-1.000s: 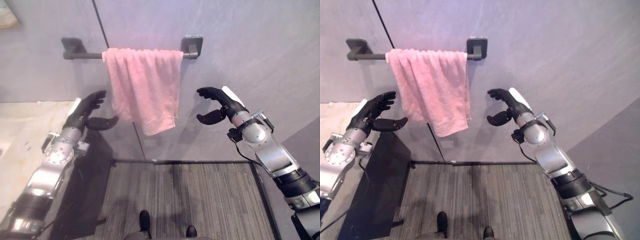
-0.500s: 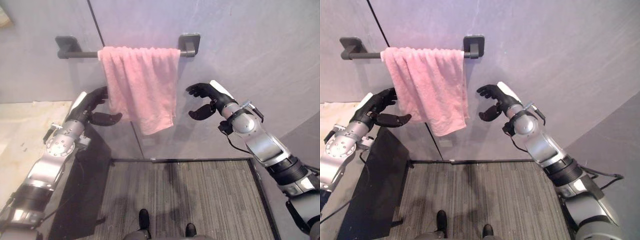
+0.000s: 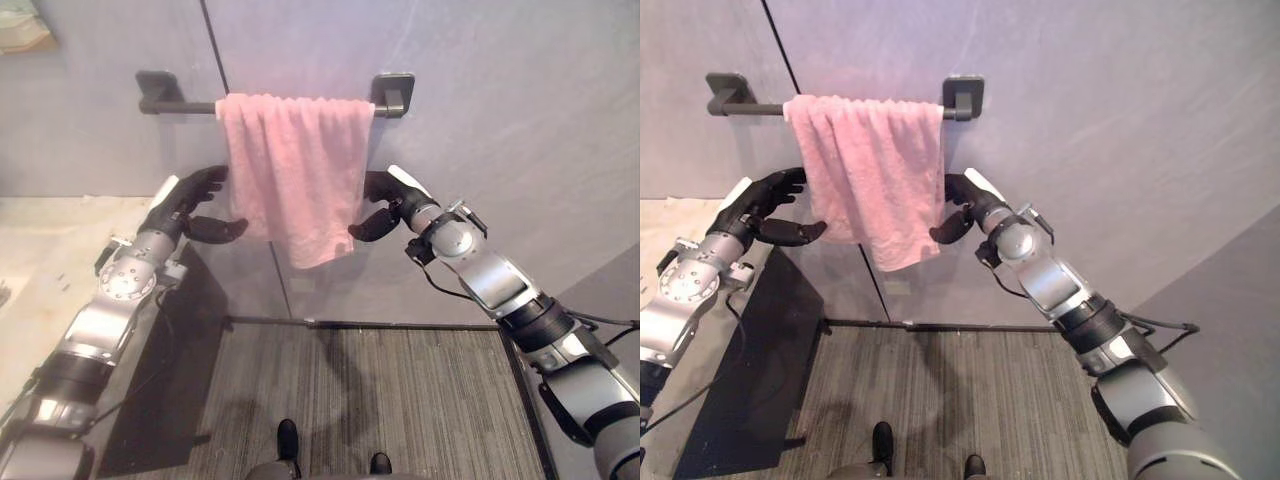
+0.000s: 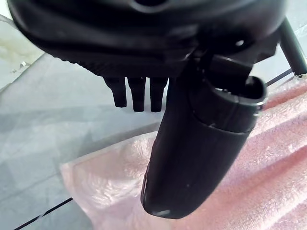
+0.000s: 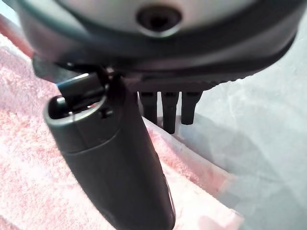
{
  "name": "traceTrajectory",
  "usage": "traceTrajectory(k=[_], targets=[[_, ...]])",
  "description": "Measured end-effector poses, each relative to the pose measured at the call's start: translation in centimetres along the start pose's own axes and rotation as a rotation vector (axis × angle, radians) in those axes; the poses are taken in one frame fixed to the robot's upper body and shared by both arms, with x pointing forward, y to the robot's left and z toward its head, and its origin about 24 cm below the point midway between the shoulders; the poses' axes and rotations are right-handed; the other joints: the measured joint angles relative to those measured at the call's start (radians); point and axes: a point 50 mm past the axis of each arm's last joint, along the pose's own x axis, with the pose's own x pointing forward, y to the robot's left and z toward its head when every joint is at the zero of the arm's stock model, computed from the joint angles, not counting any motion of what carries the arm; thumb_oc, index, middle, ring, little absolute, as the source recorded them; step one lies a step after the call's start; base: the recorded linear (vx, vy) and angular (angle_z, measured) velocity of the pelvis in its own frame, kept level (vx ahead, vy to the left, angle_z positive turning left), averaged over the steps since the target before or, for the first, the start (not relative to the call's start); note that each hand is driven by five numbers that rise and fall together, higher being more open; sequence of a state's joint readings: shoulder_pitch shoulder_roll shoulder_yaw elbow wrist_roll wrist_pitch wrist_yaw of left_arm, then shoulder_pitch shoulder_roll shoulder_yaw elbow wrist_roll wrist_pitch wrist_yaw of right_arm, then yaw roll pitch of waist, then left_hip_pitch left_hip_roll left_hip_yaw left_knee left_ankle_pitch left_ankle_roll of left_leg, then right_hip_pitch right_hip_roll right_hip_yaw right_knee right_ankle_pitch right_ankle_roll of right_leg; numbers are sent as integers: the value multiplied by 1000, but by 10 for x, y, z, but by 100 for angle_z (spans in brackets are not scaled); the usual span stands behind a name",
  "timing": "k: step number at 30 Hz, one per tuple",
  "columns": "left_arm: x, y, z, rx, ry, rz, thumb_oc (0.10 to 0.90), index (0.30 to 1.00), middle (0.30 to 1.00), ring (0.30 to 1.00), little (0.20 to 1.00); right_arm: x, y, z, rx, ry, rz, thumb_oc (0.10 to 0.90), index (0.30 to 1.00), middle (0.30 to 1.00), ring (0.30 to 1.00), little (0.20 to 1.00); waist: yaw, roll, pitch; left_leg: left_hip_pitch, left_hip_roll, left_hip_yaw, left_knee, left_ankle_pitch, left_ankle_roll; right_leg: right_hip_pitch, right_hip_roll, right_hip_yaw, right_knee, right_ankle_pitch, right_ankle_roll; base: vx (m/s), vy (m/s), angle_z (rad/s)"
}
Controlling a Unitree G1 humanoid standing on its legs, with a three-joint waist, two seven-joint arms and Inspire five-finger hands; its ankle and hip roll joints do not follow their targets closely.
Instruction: Organize the bathroom.
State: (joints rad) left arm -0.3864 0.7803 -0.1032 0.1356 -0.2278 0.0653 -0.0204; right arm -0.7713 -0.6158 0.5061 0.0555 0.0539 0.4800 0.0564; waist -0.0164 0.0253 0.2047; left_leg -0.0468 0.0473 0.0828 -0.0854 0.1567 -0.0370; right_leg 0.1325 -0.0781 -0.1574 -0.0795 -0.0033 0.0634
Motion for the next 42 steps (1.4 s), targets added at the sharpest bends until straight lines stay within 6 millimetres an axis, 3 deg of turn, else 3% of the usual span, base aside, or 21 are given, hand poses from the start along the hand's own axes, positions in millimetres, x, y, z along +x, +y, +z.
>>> traceTrajectory(k=[11, 17, 22, 35, 42], targets=[[2, -6, 3, -37, -14, -55, 800, 900, 900, 900, 900, 3, 5, 0, 22, 4, 7, 800, 900, 900, 900, 900, 21, -6, -3, 0, 0, -8, -1, 2, 1, 6, 1, -8, 0, 0, 0, 3, -6, 3], [7, -39, 5, -163, -9, -224, 800, 900, 900, 900, 900, 4, 9, 3, 35, -6, 14, 800, 900, 900, 900, 900, 16, -8, -4, 0, -2, -9, 0, 4, 3, 8, -1, -12, 0, 0, -1, 13, -3, 1], [10, -51, 6, -186, -5, -264, 800, 900, 900, 900, 900, 9, 7, 10, 23, -18, 11, 800, 900, 900, 900, 900, 6, -9, -4, 2, -1, -7, 0, 4, 3, 8, 0, -9, 0, 1, -1, 9, -4, -1], [16, -47, 8, -169, 1, -205, 800, 900, 900, 900, 900, 13, 7, 15, 30, -24, 12, 800, 900, 900, 900, 900, -2, -10, -5, 2, -1, -6, 0, 5, 5, 9, -1, -9, 0, 1, -2, 0, 0, 0], [18, -41, -1, -164, 45, -123, 800, 900, 900, 900, 900, 13, 7, 15, 29, -24, 11, 800, 900, 900, 900, 900, 0, -10, -5, 2, -2, -9, 0, 6, 6, 10, -1, -10, 0, 1, -2, 0, 0, 0]])
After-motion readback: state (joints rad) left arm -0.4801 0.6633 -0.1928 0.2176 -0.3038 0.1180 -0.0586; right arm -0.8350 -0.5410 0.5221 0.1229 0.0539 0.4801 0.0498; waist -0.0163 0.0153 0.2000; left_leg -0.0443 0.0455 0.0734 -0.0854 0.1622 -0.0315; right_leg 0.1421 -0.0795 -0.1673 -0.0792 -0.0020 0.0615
